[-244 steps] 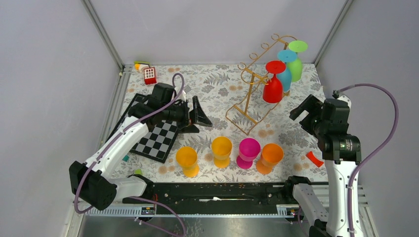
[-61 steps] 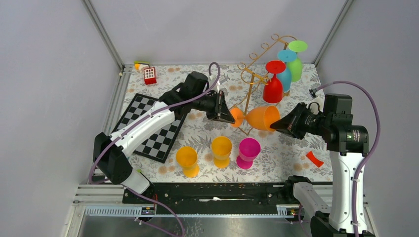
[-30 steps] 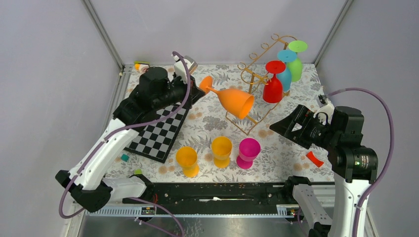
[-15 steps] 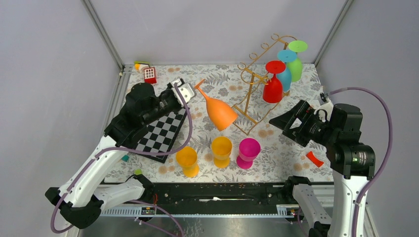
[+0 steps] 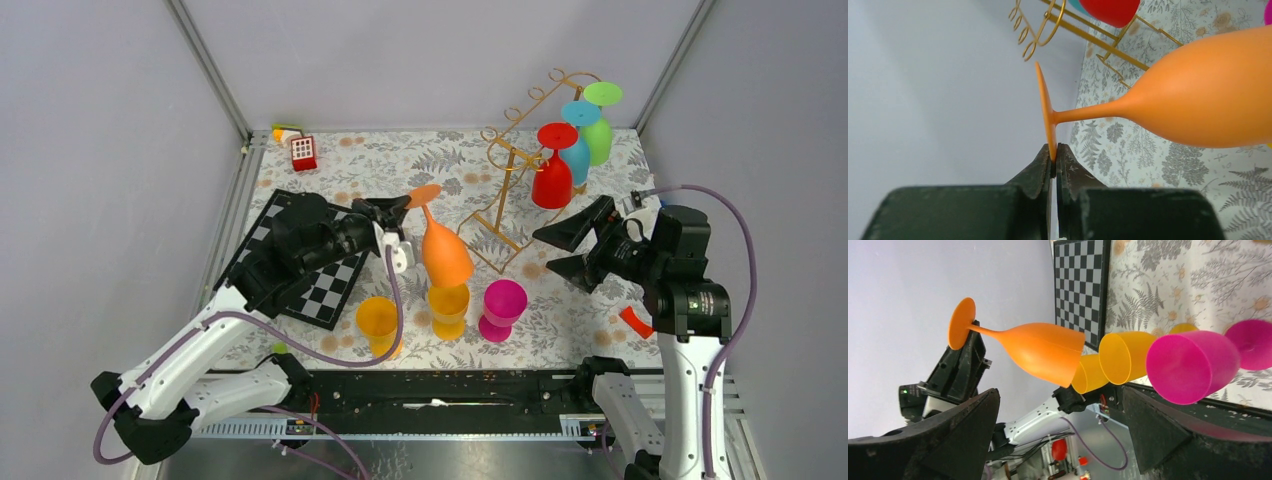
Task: Place the wine glass upside down on the wine glass rack
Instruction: Turn the wine glass upside down at the wine rack.
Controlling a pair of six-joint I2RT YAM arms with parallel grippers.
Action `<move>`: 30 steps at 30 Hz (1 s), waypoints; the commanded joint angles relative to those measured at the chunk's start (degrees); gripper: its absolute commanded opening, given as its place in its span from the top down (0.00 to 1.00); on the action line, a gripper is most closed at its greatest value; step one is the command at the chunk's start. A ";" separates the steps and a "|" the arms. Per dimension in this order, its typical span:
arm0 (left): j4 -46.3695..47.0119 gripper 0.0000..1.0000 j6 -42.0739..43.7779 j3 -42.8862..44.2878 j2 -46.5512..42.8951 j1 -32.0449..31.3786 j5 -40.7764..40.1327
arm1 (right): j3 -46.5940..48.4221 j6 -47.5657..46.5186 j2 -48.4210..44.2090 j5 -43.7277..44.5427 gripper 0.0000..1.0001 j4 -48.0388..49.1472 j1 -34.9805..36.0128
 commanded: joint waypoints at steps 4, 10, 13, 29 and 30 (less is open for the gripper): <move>9.32 1.00 16.71 -1.76 0.13 -6.44 -3.20 | -3.82 7.94 -0.97 -6.98 0.00 8.84 0.10; 14.26 1.00 26.22 -2.83 2.15 -11.79 -10.30 | -3.94 9.39 -0.79 -9.34 0.01 9.45 0.10; 14.92 1.00 29.47 -2.66 3.04 -13.96 -12.63 | -4.23 11.20 -0.95 -10.08 0.03 11.48 0.18; 9.78 1.00 39.70 0.26 6.83 -21.83 -17.05 | -6.92 23.42 2.43 0.02 0.18 28.59 20.85; 9.41 1.00 39.79 0.33 6.82 -22.21 -17.33 | -6.27 23.17 3.09 0.71 0.18 28.66 21.98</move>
